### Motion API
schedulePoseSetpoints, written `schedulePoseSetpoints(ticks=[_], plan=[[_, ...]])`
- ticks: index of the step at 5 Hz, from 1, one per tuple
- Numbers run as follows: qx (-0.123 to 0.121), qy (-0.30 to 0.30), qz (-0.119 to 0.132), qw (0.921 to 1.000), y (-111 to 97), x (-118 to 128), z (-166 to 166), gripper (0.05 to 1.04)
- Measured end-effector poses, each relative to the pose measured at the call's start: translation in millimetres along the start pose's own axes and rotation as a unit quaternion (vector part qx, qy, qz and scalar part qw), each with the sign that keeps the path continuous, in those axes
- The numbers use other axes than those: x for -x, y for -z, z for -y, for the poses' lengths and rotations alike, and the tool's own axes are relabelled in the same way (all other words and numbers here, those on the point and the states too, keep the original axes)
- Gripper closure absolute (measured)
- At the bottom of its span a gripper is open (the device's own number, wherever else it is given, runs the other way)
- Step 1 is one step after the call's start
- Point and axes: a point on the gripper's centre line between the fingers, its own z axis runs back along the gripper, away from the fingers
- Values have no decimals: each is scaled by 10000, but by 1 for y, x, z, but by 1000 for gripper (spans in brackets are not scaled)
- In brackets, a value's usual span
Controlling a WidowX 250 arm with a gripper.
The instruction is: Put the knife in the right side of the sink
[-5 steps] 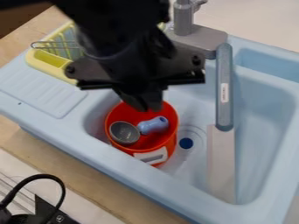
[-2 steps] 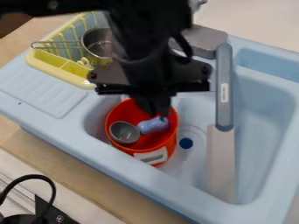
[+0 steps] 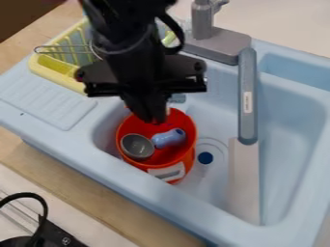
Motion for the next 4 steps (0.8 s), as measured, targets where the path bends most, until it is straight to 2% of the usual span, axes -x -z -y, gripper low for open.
schedulePoseSetpoints(ticks=[1, 2, 3, 4], plan=[[-217, 116, -94, 9997, 16, 3, -3, 1028], [-78, 120, -84, 9999, 18, 2, -7, 1009], [90, 10, -160, 9998, 16, 1, -10, 864], [124, -36, -78, 9999, 10, 1, -13, 611]])
